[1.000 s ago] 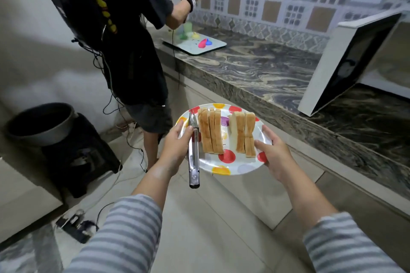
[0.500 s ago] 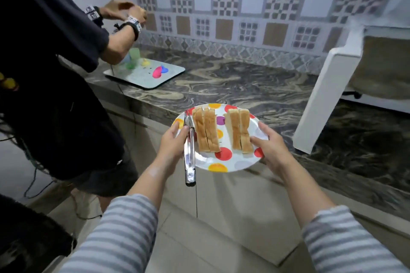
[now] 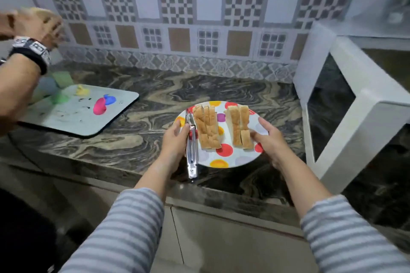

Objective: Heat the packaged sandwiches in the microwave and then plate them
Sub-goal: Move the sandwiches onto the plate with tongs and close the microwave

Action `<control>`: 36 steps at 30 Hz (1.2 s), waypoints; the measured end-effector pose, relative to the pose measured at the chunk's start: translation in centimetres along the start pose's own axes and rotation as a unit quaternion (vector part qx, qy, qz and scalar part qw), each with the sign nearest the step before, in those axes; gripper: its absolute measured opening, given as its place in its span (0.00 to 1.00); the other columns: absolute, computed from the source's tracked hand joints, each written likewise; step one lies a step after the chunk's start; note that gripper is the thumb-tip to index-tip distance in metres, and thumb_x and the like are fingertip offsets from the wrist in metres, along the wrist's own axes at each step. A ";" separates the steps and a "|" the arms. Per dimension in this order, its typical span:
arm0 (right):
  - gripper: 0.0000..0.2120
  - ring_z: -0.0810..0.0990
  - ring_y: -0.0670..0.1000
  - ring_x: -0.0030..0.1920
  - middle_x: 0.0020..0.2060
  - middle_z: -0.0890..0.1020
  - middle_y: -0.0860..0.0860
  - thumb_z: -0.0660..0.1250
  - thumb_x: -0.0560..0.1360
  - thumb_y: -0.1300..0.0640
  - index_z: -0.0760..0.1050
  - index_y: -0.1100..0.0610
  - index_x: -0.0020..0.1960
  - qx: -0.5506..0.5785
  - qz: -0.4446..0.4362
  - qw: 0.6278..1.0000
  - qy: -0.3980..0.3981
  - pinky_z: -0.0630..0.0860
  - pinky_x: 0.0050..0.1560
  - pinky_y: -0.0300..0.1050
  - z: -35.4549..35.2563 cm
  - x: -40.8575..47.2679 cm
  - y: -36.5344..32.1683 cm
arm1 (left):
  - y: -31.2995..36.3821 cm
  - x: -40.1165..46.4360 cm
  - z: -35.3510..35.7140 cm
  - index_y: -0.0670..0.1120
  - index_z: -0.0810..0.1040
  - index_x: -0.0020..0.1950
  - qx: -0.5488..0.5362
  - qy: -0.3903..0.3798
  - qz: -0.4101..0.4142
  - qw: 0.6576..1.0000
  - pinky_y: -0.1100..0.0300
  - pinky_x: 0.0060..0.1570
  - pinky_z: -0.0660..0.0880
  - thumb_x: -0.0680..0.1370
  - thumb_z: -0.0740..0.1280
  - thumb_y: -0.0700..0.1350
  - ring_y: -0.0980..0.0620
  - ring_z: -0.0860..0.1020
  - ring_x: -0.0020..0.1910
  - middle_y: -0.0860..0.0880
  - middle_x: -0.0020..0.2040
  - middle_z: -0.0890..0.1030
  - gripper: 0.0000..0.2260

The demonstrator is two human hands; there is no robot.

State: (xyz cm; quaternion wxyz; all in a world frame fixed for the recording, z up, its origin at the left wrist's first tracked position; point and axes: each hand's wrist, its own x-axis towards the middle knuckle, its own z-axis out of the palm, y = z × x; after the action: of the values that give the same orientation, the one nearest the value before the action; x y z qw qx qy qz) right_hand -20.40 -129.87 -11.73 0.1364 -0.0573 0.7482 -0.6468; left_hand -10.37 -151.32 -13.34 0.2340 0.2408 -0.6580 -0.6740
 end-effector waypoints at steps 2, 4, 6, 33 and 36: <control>0.28 0.76 0.50 0.55 0.68 0.73 0.55 0.63 0.79 0.63 0.60 0.52 0.76 -0.016 0.007 1.000 0.023 0.74 0.40 0.36 0.2 1.3 0.2 | -0.4 2.1 0.8 0.41 0.63 0.75 0.020 -0.018 0.003 1.000 0.58 0.70 0.65 0.81 0.63 0.45 0.52 0.70 0.69 0.48 0.73 0.68 0.24; 0.27 0.74 0.52 0.61 0.70 0.70 0.55 0.62 0.80 0.61 0.59 0.51 0.77 -0.056 0.010 0.998 0.041 0.73 0.50 0.39 0.2 2.7 0.7 | -1.1 4.2 1.5 0.45 0.68 0.73 0.044 -0.035 0.009 0.998 0.50 0.69 0.68 0.79 0.65 0.49 0.51 0.73 0.67 0.48 0.70 0.73 0.24; 0.26 0.71 0.54 0.66 0.70 0.69 0.54 0.61 0.81 0.58 0.58 0.49 0.77 -0.098 0.025 0.993 0.055 0.70 0.58 0.41 0.3 4.0 1.7 | -1.6 5.9 2.1 0.47 0.72 0.70 0.067 -0.055 0.027 0.996 0.48 0.67 0.70 0.78 0.65 0.51 0.51 0.76 0.64 0.49 0.66 0.77 0.21; 0.26 0.39 0.49 0.77 0.79 0.44 0.49 0.47 0.82 0.46 0.46 0.45 0.79 -0.535 0.033 0.843 0.053 0.36 0.74 0.58 -0.7 8.4 5.6 | -5.8 9.7 3.1 0.57 0.55 0.78 0.575 -0.100 0.121 0.803 0.51 0.75 0.45 0.83 0.47 0.49 0.55 0.48 0.78 0.52 0.79 0.52 0.22; 0.26 0.38 0.49 0.77 0.78 0.43 0.50 0.47 0.82 0.47 0.45 0.44 0.79 -0.536 0.035 0.842 0.047 0.35 0.74 0.58 -0.7 8.1 5.3 | -5.7 9.5 3.3 0.57 0.54 0.78 0.574 -0.100 0.119 0.804 0.51 0.75 0.44 0.83 0.47 0.49 0.54 0.47 0.78 0.52 0.80 0.51 0.22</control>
State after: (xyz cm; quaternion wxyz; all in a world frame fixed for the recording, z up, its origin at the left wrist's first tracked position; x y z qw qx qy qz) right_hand -27.89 -130.48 -17.94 0.0718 -0.0643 0.9852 -0.1415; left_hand -19.77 -154.61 -19.18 0.0638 0.1820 -0.9681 -0.1600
